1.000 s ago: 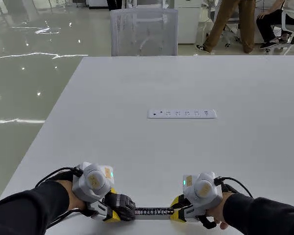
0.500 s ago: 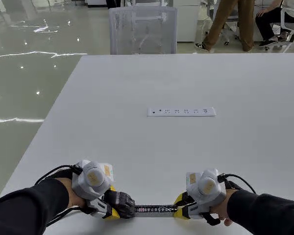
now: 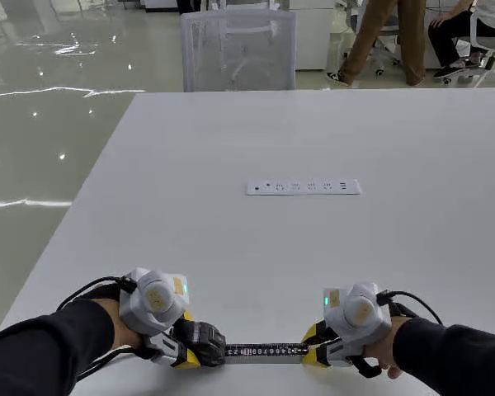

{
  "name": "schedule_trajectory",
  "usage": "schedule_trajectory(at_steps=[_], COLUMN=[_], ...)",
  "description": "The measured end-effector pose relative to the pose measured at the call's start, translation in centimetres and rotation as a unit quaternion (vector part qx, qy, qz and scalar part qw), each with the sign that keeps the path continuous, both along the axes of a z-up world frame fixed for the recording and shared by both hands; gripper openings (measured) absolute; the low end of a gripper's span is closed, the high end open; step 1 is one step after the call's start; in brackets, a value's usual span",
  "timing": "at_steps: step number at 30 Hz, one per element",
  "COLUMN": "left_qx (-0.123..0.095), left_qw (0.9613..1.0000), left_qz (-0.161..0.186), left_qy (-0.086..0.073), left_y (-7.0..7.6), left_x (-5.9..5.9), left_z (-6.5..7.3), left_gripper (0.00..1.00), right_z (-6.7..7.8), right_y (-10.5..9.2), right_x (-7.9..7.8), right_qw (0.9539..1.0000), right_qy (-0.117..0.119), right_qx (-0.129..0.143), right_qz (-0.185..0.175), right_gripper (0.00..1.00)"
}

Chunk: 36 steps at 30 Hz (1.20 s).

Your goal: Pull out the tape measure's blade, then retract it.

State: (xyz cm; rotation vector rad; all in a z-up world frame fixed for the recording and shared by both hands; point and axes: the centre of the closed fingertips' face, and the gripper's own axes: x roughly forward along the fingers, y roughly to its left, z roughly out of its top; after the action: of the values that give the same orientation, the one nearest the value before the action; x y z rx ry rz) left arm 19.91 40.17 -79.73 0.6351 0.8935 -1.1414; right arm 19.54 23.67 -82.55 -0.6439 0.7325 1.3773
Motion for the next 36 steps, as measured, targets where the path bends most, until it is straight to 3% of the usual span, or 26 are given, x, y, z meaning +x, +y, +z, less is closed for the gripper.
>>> schedule_trajectory(at_steps=[36], left_qx=[0.002], left_qw=[1.0000], left_qz=[0.002], left_qy=[0.002], left_y=[0.0], left_x=[0.0], left_z=[0.0], left_gripper=[0.33], right_z=[0.1], right_y=[-3.9], right_x=[0.3], right_qw=[0.9997], right_qy=[0.007], right_qx=[-0.009], right_qz=[-0.020], right_gripper=[0.10])
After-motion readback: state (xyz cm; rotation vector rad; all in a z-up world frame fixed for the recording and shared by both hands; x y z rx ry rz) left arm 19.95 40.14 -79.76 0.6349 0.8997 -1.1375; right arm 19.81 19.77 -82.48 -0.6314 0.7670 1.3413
